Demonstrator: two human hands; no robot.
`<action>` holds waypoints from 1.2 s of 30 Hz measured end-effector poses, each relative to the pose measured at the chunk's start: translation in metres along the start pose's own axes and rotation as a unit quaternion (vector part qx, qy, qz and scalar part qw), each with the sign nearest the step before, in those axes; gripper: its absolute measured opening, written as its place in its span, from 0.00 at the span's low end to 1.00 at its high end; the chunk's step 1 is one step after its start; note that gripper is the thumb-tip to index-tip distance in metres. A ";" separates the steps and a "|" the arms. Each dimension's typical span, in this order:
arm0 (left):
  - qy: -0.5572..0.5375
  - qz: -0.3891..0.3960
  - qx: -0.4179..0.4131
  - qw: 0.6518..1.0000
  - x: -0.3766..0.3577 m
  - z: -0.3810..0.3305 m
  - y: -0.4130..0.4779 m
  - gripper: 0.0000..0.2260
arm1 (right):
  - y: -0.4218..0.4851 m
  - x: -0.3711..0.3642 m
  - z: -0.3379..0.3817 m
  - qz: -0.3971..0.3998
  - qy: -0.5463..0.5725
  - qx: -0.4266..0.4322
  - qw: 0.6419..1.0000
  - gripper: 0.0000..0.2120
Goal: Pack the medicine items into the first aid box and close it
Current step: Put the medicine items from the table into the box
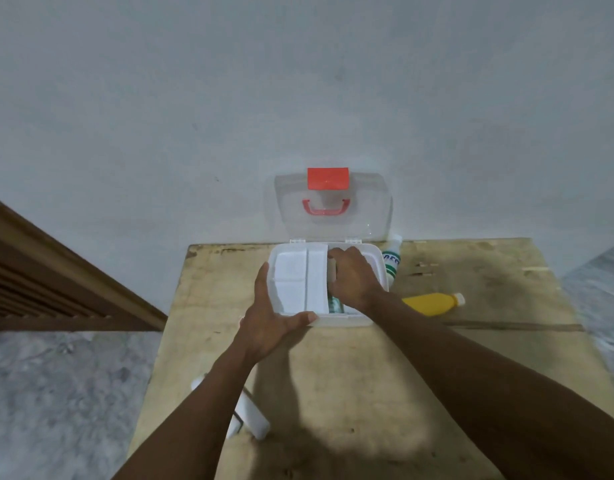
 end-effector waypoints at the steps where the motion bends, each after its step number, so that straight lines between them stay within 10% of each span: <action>1: 0.000 0.002 0.001 1.000 0.000 0.001 0.000 0.54 | -0.001 0.001 0.000 -0.005 0.012 -0.003 1.000 0.24; 10: 0.004 0.016 0.008 1.000 0.000 -0.001 -0.004 0.56 | -0.022 0.016 0.004 0.021 0.043 -0.041 0.998 0.28; 25: -0.006 0.025 -0.032 0.999 0.000 -0.006 -0.008 0.55 | -0.114 0.050 0.003 -0.247 0.016 -0.097 0.964 0.15; 36: 0.003 0.001 -0.007 1.000 -0.003 -0.001 -0.007 0.53 | -0.148 0.056 -0.071 -0.206 0.113 -0.350 0.907 0.18</action>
Point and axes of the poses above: each hand's wrist, its own y-axis towards the middle knuckle, its own x-axis out of the back of the hand, z = x × y, the point moved 5 cm from there along y, towards the middle knuckle, and after that the axes turned 7 degrees about x, right-handed, at the moved point
